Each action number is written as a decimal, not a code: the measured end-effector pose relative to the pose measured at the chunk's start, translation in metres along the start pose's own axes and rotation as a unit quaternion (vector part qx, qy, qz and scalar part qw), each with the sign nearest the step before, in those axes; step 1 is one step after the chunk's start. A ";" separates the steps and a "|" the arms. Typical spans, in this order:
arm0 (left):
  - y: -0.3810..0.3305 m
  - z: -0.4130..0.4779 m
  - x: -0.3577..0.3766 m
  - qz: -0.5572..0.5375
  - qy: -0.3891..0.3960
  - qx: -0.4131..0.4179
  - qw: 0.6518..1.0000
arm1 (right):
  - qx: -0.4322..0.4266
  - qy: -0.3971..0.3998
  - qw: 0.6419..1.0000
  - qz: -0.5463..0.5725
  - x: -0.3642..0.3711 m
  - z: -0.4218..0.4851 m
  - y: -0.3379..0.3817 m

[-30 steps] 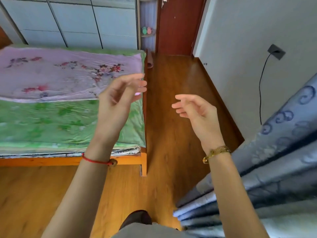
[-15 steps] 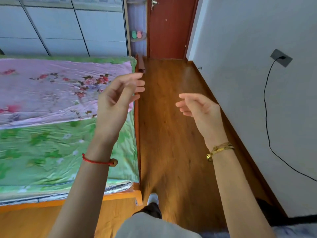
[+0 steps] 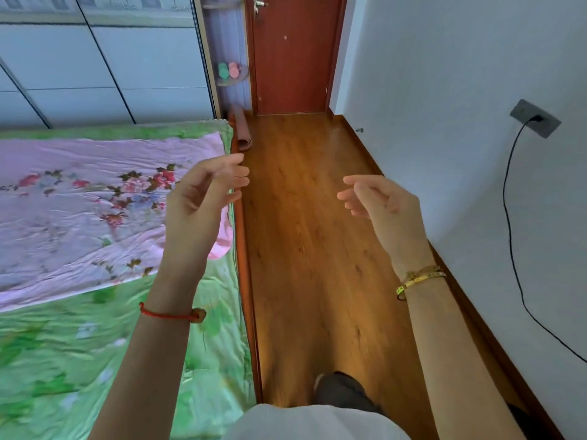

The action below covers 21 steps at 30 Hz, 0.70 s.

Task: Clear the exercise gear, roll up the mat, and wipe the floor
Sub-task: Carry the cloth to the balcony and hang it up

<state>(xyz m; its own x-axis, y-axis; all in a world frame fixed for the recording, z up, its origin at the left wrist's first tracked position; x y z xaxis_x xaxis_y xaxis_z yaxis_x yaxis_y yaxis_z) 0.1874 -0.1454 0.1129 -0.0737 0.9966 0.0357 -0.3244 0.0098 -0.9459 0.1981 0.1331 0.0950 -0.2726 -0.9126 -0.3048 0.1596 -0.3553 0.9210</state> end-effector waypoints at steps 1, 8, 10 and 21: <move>0.007 0.013 -0.001 -0.001 -0.003 -0.004 1.000 | 0.003 0.000 1.000 0.001 0.005 0.013 -0.004; 0.057 0.117 -0.003 -0.007 -0.034 -0.026 0.999 | -0.006 0.031 0.999 -0.021 0.056 0.130 -0.034; 0.071 0.155 -0.001 -0.003 -0.041 -0.029 0.999 | -0.009 0.045 0.999 -0.019 0.072 0.174 -0.042; 0.132 0.378 0.013 0.019 -0.090 -0.005 0.996 | -0.041 0.086 0.995 -0.006 0.148 0.425 -0.073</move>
<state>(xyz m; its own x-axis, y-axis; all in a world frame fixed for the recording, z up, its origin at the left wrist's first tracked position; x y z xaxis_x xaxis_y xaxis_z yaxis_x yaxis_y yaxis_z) -0.2131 -0.1624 0.1108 -0.2547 0.9654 0.0561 -0.3081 -0.0260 -0.9510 -0.2568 0.1103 0.0853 -0.1091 -0.9268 -0.3594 0.2368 -0.3754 0.8961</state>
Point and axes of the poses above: each hand's wrist, its own z-axis towards the middle knuckle, its own x-axis out of the palm, y = z × x, the point moved 10 cm from there along z, towards the middle knuckle, and after that the axes turned 1 degree about y, right-handed, at the moved point
